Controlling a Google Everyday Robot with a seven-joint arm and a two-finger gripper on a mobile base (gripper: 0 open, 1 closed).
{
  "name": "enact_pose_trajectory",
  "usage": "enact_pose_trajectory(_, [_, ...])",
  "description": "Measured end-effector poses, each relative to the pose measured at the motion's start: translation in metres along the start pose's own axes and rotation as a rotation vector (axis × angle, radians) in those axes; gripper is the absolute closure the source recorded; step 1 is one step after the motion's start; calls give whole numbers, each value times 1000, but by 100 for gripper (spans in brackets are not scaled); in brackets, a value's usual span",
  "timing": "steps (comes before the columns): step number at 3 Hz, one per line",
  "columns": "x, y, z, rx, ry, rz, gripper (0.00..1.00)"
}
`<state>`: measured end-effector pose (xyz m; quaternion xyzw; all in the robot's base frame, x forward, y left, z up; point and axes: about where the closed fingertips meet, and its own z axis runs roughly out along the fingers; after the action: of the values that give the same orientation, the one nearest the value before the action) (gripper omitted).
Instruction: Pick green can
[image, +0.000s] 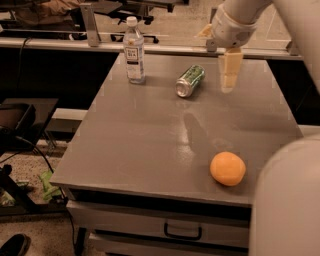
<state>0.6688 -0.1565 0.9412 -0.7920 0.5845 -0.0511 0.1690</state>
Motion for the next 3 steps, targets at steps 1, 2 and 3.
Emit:
enact_pose_trajectory(1, [-6,-20,23,-19,2,-120,0])
enact_pose_trajectory(2, [-8,-32,44,-44,18,-226,0])
enact_pose_trajectory(3, [-8,-42,61,-70,39,-330,0])
